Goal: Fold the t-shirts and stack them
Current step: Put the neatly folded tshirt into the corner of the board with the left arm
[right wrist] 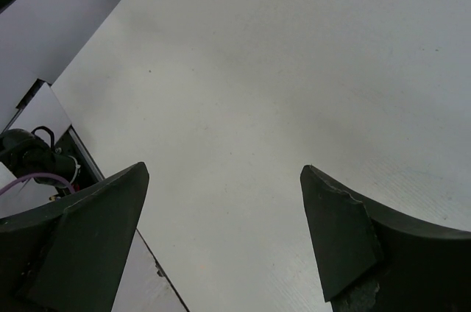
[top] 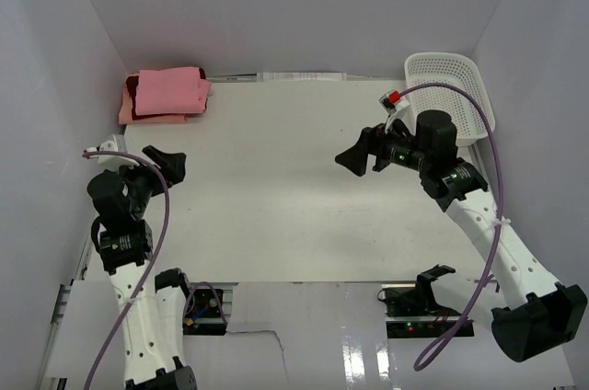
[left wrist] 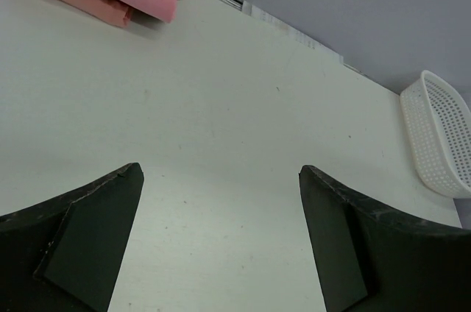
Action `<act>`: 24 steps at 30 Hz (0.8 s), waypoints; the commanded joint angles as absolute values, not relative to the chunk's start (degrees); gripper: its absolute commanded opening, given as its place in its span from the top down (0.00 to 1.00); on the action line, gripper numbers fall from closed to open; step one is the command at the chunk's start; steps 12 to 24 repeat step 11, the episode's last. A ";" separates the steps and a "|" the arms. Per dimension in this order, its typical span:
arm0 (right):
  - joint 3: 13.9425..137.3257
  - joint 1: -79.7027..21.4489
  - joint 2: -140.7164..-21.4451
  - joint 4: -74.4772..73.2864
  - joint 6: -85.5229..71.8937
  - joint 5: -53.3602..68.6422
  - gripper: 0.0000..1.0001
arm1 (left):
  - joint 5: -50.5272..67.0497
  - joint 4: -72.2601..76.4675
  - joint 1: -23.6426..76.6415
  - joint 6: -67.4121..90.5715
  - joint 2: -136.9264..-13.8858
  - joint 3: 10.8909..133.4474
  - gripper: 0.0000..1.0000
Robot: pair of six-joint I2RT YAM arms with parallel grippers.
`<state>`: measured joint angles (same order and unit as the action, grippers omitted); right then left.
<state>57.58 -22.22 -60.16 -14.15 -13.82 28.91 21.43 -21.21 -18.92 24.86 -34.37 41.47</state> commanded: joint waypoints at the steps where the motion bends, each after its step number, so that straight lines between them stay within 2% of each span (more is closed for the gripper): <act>1: 55.64 -22.41 -56.96 -11.78 -12.04 27.95 0.10 | 21.63 -24.61 -17.93 24.61 -31.30 38.67 0.02; 24: 55.11 -22.41 -55.20 -12.83 -12.13 27.86 0.10 | 23.12 -24.43 -17.31 24.08 -30.94 39.46 0.02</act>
